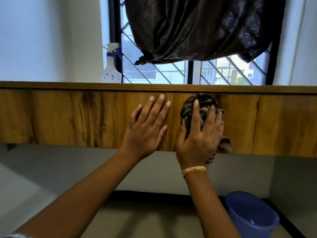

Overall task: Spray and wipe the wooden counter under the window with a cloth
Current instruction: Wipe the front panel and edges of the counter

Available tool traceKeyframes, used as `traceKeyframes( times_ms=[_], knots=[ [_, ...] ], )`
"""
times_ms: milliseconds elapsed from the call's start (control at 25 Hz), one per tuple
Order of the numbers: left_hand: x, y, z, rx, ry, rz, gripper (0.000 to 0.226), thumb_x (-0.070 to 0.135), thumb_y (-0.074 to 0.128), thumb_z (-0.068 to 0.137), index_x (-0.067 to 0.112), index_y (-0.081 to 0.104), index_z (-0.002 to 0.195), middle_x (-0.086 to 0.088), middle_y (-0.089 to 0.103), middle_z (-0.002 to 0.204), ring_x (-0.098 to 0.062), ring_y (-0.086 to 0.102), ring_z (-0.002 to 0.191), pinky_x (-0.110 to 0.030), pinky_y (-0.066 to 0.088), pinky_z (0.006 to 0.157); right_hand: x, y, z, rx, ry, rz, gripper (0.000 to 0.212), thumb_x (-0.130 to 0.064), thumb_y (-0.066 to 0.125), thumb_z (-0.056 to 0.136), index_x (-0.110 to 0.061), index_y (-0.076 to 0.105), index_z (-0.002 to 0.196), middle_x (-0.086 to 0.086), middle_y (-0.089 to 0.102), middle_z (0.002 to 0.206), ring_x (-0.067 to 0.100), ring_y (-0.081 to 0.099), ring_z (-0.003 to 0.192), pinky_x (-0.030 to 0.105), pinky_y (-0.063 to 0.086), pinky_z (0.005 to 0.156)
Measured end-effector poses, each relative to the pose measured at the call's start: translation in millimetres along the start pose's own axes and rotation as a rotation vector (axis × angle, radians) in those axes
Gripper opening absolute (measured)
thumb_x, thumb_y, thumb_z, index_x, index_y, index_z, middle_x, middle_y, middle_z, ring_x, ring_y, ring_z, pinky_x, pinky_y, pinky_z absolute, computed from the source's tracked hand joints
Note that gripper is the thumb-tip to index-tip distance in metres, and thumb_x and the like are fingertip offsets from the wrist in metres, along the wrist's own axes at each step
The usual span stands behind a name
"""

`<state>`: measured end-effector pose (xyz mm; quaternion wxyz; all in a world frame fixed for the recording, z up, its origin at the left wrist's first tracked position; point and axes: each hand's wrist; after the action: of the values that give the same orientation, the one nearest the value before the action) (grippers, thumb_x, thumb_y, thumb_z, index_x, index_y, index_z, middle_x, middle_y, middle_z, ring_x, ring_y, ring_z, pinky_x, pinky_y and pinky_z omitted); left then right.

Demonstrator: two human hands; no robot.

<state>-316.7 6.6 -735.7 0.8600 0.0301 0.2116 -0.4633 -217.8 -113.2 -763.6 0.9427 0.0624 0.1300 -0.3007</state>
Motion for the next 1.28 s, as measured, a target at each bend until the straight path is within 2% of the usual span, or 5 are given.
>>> traceKeyframes(
  times_ms=[200, 440, 680, 1120, 1280],
  knots=[
    [-37, 0, -29, -0.026, 0.000, -0.093, 0.059, 0.039, 0.034, 0.098, 0.016, 0.022, 0.152, -0.004, 0.019, 0.160, -0.019, 0.017, 0.148, -0.041, 0.019, 0.117, -35, 13, -9, 0.022, 0.024, -0.003, 0.056, -0.038, 0.041, 0.100, -0.027, 0.028, 0.153, 0.020, 0.035, 0.153, 0.042, 0.031, 0.142, 0.052, 0.024, 0.114],
    [-195, -24, -146, -0.132, -0.394, 0.007, 0.064, 0.043, 0.030, 0.097, 0.016, 0.016, 0.153, -0.005, 0.011, 0.162, -0.022, 0.009, 0.149, -0.051, 0.015, 0.116, -144, 50, -38, 0.026, -0.144, 0.043, 0.054, -0.038, 0.041, 0.100, -0.026, 0.033, 0.152, 0.021, 0.041, 0.150, 0.044, 0.035, 0.139, 0.052, 0.024, 0.115],
    [-324, -56, -195, -0.306, -0.479, 0.115, 0.068, 0.049, 0.025, 0.097, 0.019, 0.005, 0.154, -0.001, 0.001, 0.163, -0.018, 0.004, 0.150, -0.049, 0.015, 0.118, -277, 79, -56, -0.040, -0.284, 0.093, 0.060, -0.035, 0.050, 0.095, -0.023, 0.034, 0.152, 0.021, 0.041, 0.150, 0.043, 0.037, 0.139, 0.053, 0.027, 0.113],
    [-400, -98, -245, -0.524, -0.527, 0.057, 0.073, 0.030, 0.043, 0.095, 0.010, 0.004, 0.154, -0.011, -0.002, 0.162, -0.026, 0.020, 0.146, -0.037, 0.036, 0.112, -473, 127, -38, -0.366, -1.033, 0.157, 0.056, -0.031, 0.042, 0.097, -0.021, 0.033, 0.152, 0.019, 0.032, 0.156, 0.043, 0.023, 0.146, 0.052, 0.015, 0.119],
    [-384, -95, -271, -0.619, -0.537, 0.261, 0.074, 0.034, 0.036, 0.097, 0.007, -0.006, 0.152, -0.016, -0.007, 0.161, -0.029, 0.009, 0.148, -0.039, 0.015, 0.119, -519, 138, -46, -0.421, -1.147, 0.160, 0.057, -0.035, 0.040, 0.097, -0.021, 0.032, 0.152, 0.015, 0.026, 0.159, 0.038, 0.016, 0.148, 0.048, 0.009, 0.121]
  ],
)
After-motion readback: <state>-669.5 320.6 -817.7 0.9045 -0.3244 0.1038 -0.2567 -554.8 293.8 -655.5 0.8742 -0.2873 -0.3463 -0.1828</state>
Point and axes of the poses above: each hand's wrist, its own z-axis towards the middle knuckle, its own y-axis out of the palm, x = y × z
